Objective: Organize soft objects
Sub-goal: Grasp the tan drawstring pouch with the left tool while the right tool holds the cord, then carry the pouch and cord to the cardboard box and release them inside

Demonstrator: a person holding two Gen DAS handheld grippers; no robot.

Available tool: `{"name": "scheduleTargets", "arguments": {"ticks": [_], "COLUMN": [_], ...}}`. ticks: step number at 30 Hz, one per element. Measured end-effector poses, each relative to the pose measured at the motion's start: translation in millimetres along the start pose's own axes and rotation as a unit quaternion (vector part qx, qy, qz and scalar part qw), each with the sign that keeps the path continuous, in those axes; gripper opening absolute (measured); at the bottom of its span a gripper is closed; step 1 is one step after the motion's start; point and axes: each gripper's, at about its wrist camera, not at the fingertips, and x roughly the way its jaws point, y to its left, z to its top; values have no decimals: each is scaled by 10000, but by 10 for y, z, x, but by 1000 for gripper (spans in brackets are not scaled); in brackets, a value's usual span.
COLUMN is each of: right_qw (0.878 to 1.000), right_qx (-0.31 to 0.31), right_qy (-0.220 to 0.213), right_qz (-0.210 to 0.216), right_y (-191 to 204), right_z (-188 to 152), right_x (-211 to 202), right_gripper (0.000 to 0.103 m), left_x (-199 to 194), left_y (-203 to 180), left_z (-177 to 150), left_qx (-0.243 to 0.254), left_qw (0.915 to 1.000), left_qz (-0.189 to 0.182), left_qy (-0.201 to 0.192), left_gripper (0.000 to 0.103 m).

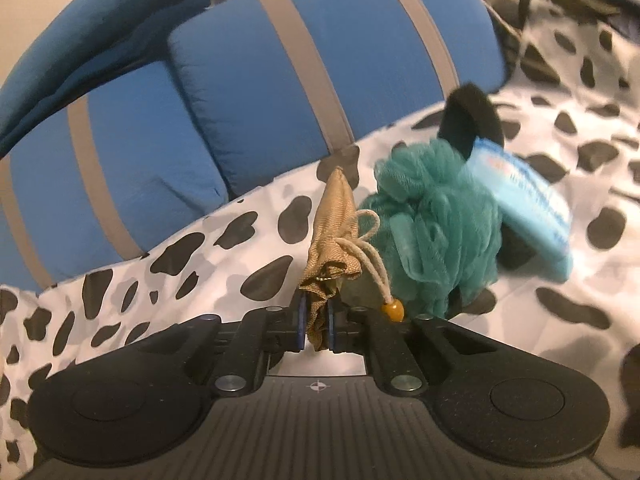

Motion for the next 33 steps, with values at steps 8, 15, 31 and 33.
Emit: {"name": "scheduleTargets", "arguments": {"ticks": [8, 15, 31, 33], "right_qw": [9999, 9998, 9993, 9992], "right_qx": [-18, -47, -137, -137], "right_qy": [-91, -160, -278, -286], "right_qz": [-92, -72, 212, 233], "right_y": [20, 91, 348, 366], "right_z": [-19, -60, -169, -200], "right_x": [-17, -71, -232, -261], "right_gripper": [6, 6, 6, 6], "left_x": [-423, -757, -1247, -1291], "left_y": [124, 163, 291, 300], "left_z": [44, -34, -388, -433], "left_qx": [-573, -973, -1969, -2079], "left_qw": [9977, 9922, 9674, 9629], "left_qz": [-329, -767, -1563, -1688], "left_qy": [-121, -100, 314, 344], "left_gripper": [10, 10, 10, 10]}}
